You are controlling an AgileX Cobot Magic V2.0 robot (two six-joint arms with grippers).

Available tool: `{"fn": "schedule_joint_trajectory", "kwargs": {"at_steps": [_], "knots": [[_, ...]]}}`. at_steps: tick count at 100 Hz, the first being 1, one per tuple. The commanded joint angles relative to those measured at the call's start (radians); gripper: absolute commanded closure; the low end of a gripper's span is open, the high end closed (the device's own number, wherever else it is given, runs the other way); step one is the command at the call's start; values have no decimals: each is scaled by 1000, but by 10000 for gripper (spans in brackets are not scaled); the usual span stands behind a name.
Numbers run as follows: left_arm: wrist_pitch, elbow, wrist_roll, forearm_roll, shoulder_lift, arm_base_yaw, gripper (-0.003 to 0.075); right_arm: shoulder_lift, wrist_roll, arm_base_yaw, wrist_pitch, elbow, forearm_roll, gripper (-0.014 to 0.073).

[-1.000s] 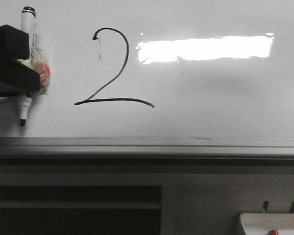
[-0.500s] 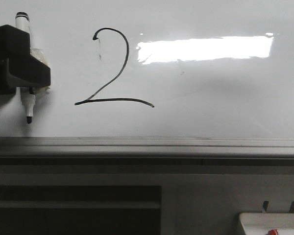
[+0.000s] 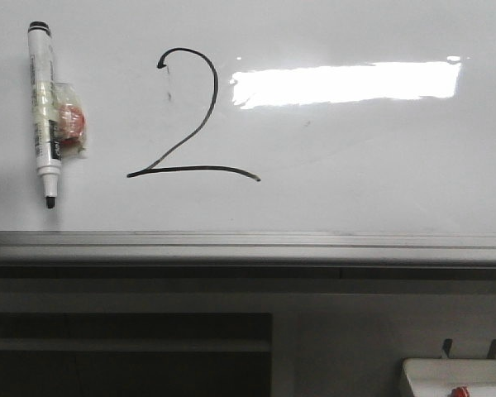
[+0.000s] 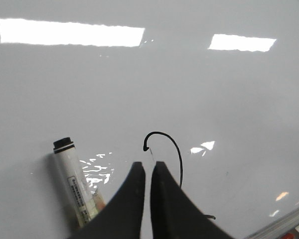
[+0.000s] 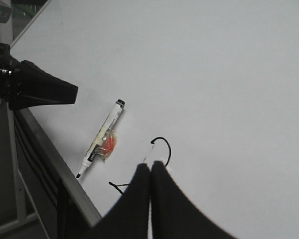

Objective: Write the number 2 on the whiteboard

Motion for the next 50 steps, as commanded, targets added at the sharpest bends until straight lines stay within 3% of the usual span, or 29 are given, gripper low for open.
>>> {"fn": "schedule_joint_trajectory", "kwargs": {"at_steps": [1, 29, 50], "knots": [[-60, 9, -6, 75, -63, -9, 741, -94, -9, -5, -138, 55, 3, 660], [-36, 132, -6, 151, -196, -9, 741, -350, -9, -5, -28, 278, 3, 664], [-36, 137, -10, 155, -198, -9, 741, -408, -9, -5, -24, 313, 3, 664]]}}
